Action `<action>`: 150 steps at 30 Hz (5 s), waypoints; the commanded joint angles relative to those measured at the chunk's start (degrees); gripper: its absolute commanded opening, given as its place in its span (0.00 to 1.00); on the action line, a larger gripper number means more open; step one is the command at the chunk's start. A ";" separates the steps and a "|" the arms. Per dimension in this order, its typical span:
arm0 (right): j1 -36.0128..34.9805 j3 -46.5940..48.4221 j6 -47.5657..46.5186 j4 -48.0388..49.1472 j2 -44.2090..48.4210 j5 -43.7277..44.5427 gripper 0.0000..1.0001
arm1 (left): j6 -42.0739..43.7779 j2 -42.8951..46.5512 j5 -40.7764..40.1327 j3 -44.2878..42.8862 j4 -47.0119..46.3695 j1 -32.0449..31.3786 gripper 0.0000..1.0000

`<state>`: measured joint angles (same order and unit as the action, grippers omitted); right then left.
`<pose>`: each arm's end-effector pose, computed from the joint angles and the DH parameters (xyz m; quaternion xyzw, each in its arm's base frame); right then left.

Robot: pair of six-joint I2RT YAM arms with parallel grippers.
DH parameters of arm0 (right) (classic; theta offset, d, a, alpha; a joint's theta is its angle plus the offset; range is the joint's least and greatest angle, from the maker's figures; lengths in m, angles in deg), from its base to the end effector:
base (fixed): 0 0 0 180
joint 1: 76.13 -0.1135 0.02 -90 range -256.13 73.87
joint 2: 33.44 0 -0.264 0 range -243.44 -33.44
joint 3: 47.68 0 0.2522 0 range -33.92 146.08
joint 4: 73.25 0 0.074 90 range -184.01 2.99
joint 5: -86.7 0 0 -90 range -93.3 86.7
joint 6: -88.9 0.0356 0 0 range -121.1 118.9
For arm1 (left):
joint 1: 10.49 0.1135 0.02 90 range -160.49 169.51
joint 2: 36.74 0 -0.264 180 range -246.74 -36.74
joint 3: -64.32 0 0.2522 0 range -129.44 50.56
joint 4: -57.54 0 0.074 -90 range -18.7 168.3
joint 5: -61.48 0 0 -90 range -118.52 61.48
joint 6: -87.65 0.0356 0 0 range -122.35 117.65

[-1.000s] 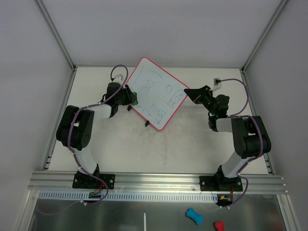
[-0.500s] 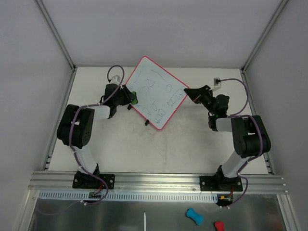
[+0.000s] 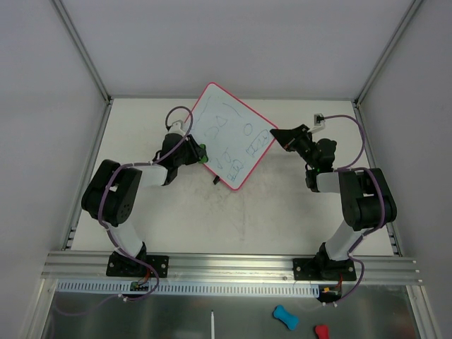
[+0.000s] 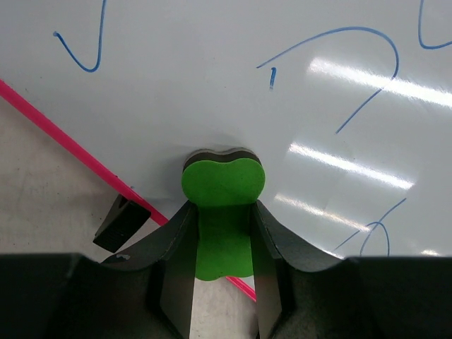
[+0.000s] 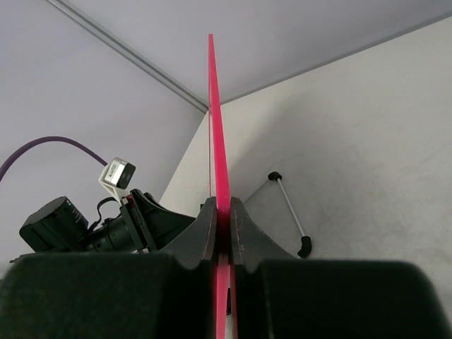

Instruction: Erase the whiteboard

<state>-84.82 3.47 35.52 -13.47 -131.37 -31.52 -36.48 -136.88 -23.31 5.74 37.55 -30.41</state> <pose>0.3254 0.0668 0.2149 -0.0395 0.6319 0.4324 0.6420 0.3345 -0.1247 0.1658 -0.0768 0.8229 -0.2887 0.4833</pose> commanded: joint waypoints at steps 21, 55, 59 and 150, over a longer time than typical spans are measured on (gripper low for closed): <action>-1.68 2.16 -0.67 3.45 -0.24 -3.59 0.00 | -3.31 -1.46 0.50 7.81 -2.36 -13.12 0.00; -1.68 1.64 -0.59 3.89 0.02 -3.59 0.00 | -4.63 -2.87 -9.43 7.29 -2.72 -26.92 0.00; -1.68 1.72 -0.59 3.98 -0.07 -3.50 0.00 | -4.89 -2.96 -9.17 6.76 -2.98 -28.15 0.00; -2.21 2.16 -0.59 3.98 -0.42 -3.94 0.00 | 23.40 -2.96 -2.84 -11.43 11.43 -26.31 0.00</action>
<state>-84.84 3.84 35.04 -12.75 -131.92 -30.02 -14.30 -136.57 -28.34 -4.62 46.33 -54.85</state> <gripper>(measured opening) 0.053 0.305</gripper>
